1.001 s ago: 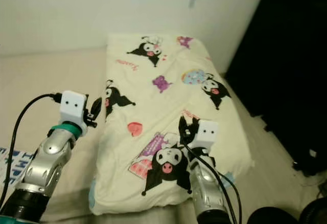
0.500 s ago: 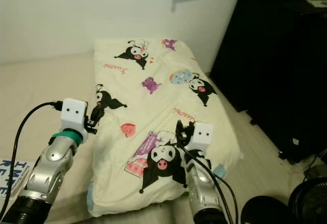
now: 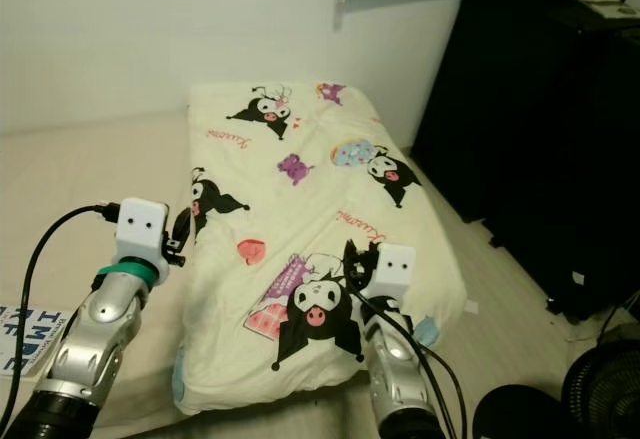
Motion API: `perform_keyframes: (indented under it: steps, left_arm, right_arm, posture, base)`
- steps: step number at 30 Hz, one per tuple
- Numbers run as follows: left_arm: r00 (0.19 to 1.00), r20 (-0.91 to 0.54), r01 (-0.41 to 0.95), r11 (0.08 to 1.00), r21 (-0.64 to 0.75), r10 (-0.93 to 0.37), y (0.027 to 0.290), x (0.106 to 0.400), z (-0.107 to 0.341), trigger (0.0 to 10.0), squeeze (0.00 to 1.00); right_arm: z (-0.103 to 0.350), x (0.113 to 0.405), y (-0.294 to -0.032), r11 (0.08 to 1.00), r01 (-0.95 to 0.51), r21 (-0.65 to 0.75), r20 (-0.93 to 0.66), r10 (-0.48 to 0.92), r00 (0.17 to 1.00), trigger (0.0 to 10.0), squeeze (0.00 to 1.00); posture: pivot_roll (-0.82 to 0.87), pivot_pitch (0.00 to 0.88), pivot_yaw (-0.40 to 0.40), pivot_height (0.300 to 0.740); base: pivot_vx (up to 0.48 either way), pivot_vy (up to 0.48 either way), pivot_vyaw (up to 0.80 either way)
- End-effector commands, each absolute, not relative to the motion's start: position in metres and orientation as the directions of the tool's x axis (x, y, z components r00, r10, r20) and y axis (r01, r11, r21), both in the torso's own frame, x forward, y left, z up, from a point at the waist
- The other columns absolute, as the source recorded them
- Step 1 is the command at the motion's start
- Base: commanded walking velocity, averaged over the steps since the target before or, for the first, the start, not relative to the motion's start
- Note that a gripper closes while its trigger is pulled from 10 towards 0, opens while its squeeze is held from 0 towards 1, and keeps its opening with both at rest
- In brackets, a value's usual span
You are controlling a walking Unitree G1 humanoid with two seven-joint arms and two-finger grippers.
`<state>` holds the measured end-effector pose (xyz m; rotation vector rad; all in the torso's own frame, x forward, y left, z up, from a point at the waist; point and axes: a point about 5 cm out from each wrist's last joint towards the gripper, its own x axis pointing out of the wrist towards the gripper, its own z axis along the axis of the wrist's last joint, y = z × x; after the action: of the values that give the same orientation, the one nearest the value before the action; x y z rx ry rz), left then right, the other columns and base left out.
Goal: Clean up the room
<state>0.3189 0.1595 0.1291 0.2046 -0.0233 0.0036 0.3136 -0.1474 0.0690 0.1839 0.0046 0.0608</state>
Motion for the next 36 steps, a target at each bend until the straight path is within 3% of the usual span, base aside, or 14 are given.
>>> perform_keyframes:
  steps: [1,10,20,36]
  left_arm:
    - [1.0,0.012,-0.014,0.977,0.213,0.012,0.1606,0.3161,0.1233,10.0,0.0]
    - [1.0,0.016,-0.027,0.975,0.221,0.024,0.1604,0.3146,0.122,10.0,0.0]
    - [0.999,0.015,-0.034,0.974,0.223,0.032,0.1615,0.3141,0.1199,10.0,0.0]
    - [1.0,0.009,-0.025,0.972,0.232,0.024,0.1594,0.3152,0.1179,10.0,0.0]
  right_arm:
    - [0.0649,0.3128,-0.1456,0.981,-0.072,0.177,-0.018,0.077,0.997,10.0,0.0]
    - [0.0666,0.3153,-0.1366,0.979,-0.135,0.151,-0.012,0.138,0.99,10.0,0.0]
    - [0.068,0.3179,-0.141,0.975,-0.11,0.192,-0.013,0.115,0.993,10.0,0.0]
    - [0.0662,0.3162,-0.1417,0.975,-0.106,0.196,-0.013,0.111,0.994,10.0,0.0]
  posture:
    - [0.01,0.0,0.013,0.74]
    - [0.02,0.0,0.004,0.74]
    - [0.01,0.0,0.002,0.74]
    - [0.01,0.0,0.008,0.74]
  base:
    - [0.0,0.36,0.0]
    - [0.0,0.358,0.19]
    - [0.0,0.345,0.08]
    - [0.0,0.0,0.0]
